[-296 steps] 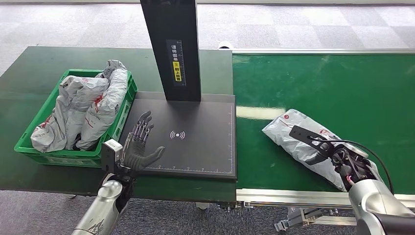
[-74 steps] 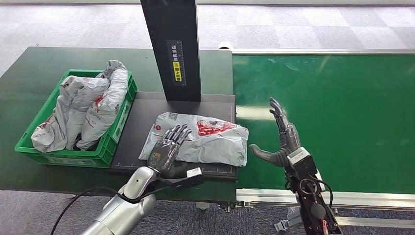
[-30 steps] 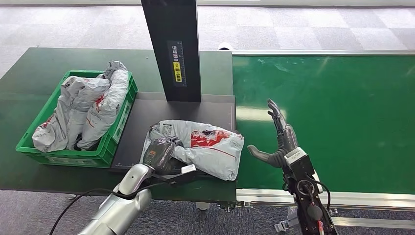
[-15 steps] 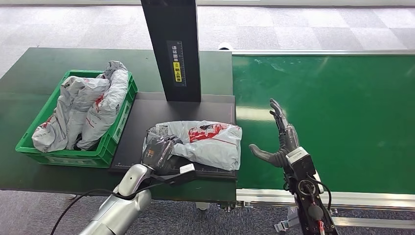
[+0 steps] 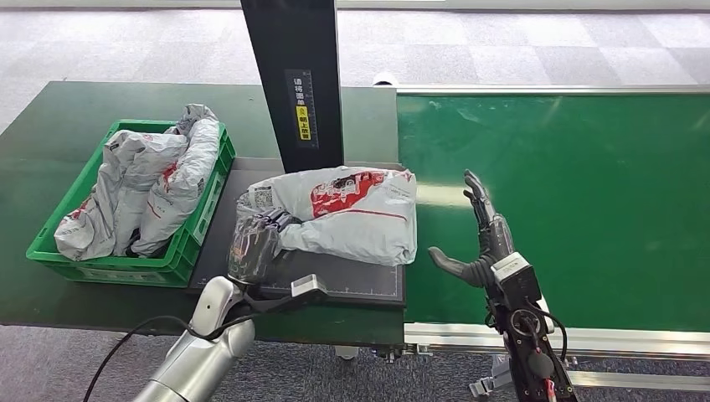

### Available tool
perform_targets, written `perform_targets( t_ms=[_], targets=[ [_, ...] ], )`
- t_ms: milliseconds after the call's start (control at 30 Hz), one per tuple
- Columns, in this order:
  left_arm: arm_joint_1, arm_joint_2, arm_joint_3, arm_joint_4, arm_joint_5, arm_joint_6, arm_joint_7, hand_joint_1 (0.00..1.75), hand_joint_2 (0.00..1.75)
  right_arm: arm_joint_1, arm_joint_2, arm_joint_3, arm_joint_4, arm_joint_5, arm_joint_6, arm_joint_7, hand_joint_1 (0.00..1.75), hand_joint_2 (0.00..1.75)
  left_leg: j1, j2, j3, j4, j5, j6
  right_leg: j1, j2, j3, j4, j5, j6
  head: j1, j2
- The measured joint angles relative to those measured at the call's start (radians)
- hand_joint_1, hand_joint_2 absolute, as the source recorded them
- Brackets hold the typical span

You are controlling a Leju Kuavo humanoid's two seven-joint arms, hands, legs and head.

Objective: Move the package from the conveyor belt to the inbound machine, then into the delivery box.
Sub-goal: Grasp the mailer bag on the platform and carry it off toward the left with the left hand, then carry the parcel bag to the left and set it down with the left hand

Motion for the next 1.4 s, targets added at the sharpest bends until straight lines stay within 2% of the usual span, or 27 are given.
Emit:
perform_targets(
  t_ms=[167, 400, 567, 667, 733, 833, 1100, 1200, 1400],
  targets=[
    [0.036, -0.012, 0.063, -0.115, -0.034, 0.016, -0.086, 1.47, 1.75, 0.003, -0.003, 0.0, 0.0, -0.007, -0.012, 0.0, 0.0, 1.75, 0.0, 0.0, 0.0, 0.0, 0.0, 0.0, 0.0, 0.0, 0.0, 0.0, 0.0, 0.0, 0.0, 0.0],
    [0.061, -0.039, 0.147, -0.201, -0.08, 0.016, -0.139, 1.48, 1.75, 0.006, -0.005, 0.0, 0.0, -0.01, -0.017, 0.0, 0.0, 1.75, 0.0, 0.0, 0.0, 0.0, 0.0, 0.0, 0.0, 0.0, 0.0, 0.0, 0.0, 0.0, 0.0, 0.0],
    [0.069, -0.076, 0.268, -0.281, -0.123, 0.018, -0.207, 1.49, 1.75, 0.013, -0.011, 0.0, -0.001, -0.014, -0.028, 0.0, 0.0, 1.75, 0.0, 0.0, 0.0, 0.0, 0.0, 0.0, 0.0, 0.0, 0.0, 0.0, 0.0, 0.0, 0.0, 0.0],
    [0.067, -0.091, 0.354, -0.327, -0.158, 0.018, -0.214, 1.48, 1.75, 0.022, -0.017, -0.001, -0.004, -0.02, -0.032, -0.001, 0.0, 1.75, 0.0, 0.0, 0.0, 0.0, 0.0, 0.0, 0.0, 0.0, -0.001, 0.0, 0.0, 0.0, 0.0, 0.0],
    [0.064, -0.097, 0.414, -0.361, -0.247, 0.018, -0.173, 1.49, 1.75, 0.026, -0.021, -0.001, -0.005, -0.021, -0.033, -0.002, 0.0, 1.75, 0.0, 0.0, 0.0, 0.0, 0.0, 0.0, 0.0, 0.0, -0.001, 0.0, 0.0, 0.0, 0.0, 0.0],
    [0.058, -0.096, 0.479, -0.403, -0.365, 0.018, -0.066, 1.49, 1.75, 0.027, -0.024, -0.002, -0.005, -0.021, -0.034, -0.004, 0.0, 1.75, 0.0, 0.001, 0.0, 0.0, 0.0, 0.0, 0.0, 0.0, -0.001, 0.0, 0.0, 0.0, 0.0, 0.0],
    [0.043, -0.066, 0.562, -0.432, -0.395, 0.015, 0.063, 1.47, 1.75, 0.029, -0.027, -0.005, -0.008, -0.02, -0.035, -0.005, 0.0, 1.75, 0.0, 0.001, -0.001, 0.0, 0.0, 0.0, 0.0, 0.001, -0.001, 0.0, 0.0, 0.0, 0.0, 0.0],
    [0.025, -0.036, 0.589, -0.39, -0.397, 0.014, 0.14, 1.47, 1.75, 0.032, -0.027, -0.009, -0.016, -0.016, -0.033, 0.0, 0.0, 1.75, 0.0, 0.001, -0.001, 0.0, 0.0, 0.0, 0.0, 0.0, -0.001, 0.0, 0.0, 0.0, 0.0, 0.0],
    [-0.015, 0.039, 0.613, -0.207, -0.351, 0.006, 0.261, 1.48, 1.75, 0.033, -0.026, -0.015, -0.028, 0.0, -0.016, 0.008, 0.0, 1.75, 0.0, 0.002, 0.0, 0.0, 0.0, 0.0, 0.0, 0.001, -0.001, 0.0, 0.0, 0.0, 0.0, 0.0]
  ],
)
